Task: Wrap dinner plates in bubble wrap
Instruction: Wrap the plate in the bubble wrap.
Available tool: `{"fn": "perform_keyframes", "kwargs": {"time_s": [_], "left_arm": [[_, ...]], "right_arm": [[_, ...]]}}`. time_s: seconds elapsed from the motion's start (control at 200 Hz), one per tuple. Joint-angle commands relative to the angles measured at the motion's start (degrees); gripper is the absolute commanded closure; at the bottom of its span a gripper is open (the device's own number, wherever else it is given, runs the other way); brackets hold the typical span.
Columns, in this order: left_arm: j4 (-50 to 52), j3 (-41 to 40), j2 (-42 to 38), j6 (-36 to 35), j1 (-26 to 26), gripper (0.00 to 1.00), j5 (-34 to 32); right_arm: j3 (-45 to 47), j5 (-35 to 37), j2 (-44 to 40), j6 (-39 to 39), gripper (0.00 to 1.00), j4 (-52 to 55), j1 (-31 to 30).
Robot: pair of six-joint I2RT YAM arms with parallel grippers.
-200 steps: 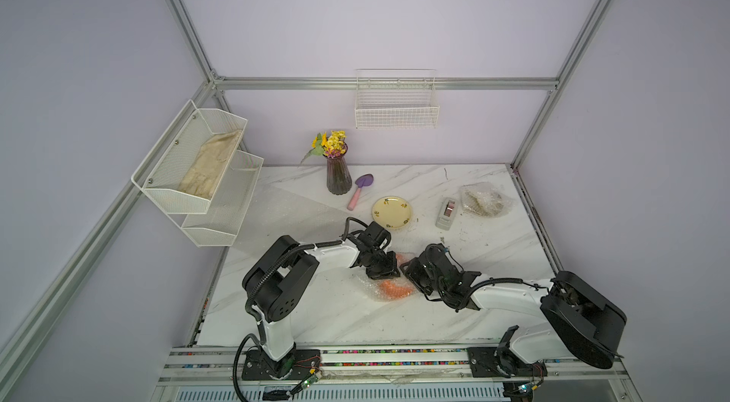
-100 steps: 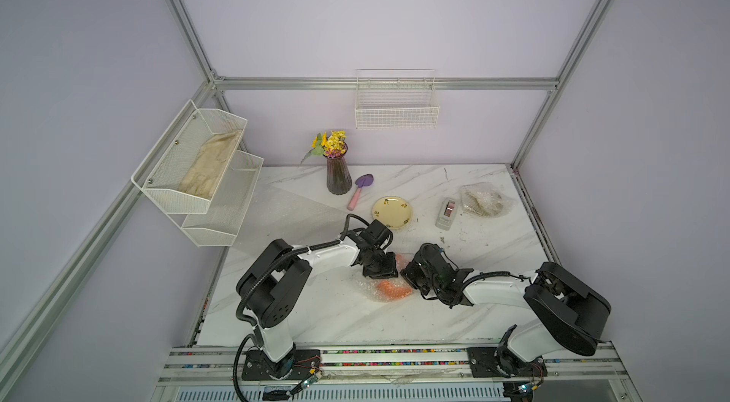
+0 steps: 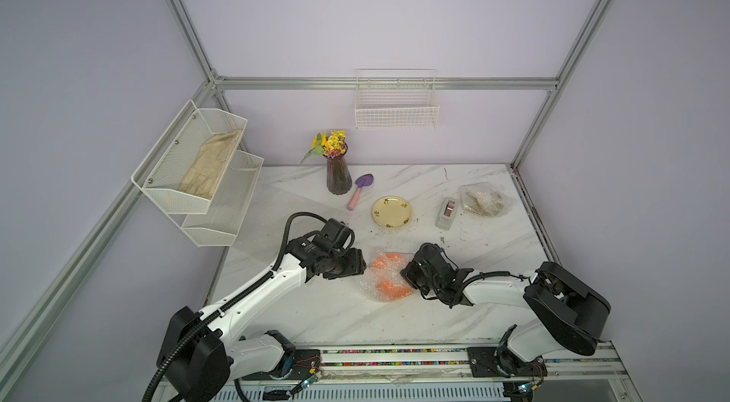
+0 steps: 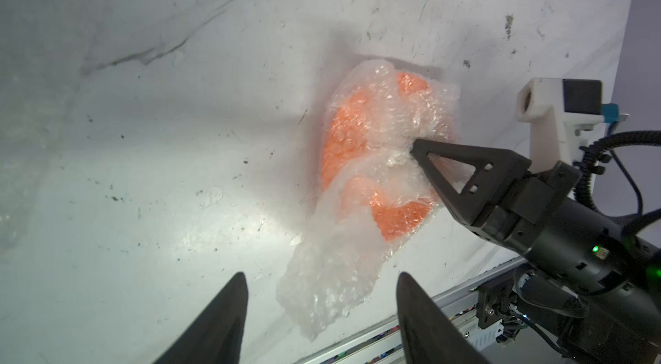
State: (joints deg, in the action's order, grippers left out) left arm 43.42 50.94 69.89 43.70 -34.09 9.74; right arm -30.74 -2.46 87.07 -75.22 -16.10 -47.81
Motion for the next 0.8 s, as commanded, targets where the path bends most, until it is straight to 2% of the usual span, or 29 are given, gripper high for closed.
{"fn": "perform_keyframes", "kwargs": {"time_s": [0.0, 0.125, 0.26, 0.335, 0.4, 0.545, 0.745, 0.795], "left_arm": [[-5.59, -4.14, 0.51, 1.56, 1.45, 0.39, 5.14], [-8.74, -4.39, 3.24, 1.31, 1.51, 0.5, 8.53], [-17.53, -4.25, 5.18, 0.88, 1.4, 0.83, 15.28], [-24.19, -3.07, 7.39, 2.51, 0.95, 0.93, 19.23], [-27.2, -0.24, 10.5, 3.22, -0.55, 0.96, 21.31], [-28.71, 8.26, 22.98, 2.27, -4.55, 0.98, 22.78], [-30.39, 12.0, 34.54, 2.31, -7.04, 0.99, 17.89], [-31.91, 11.49, 37.11, 2.69, -7.13, 0.98, 18.41]], "right_arm": [[0.59, -0.24, 1.86, -0.81, 1.0, 3.22, -0.2], [0.51, -0.17, 1.44, -0.77, 1.0, 3.68, -0.2], [0.51, -0.17, 1.52, -0.91, 1.0, 3.29, -0.3], [0.51, -0.58, 2.06, -1.24, 1.0, 2.58, -0.43], [0.51, -0.84, 2.55, -1.5, 1.0, 1.98, -0.77], [0.19, -1.23, 3.67, -1.86, 1.0, 0.86, -1.55], [0.81, -1.23, 3.94, -2.59, 1.0, 0.11, -2.54], [0.94, -1.16, 3.83, -2.65, 1.0, 0.1, -2.76]]}}
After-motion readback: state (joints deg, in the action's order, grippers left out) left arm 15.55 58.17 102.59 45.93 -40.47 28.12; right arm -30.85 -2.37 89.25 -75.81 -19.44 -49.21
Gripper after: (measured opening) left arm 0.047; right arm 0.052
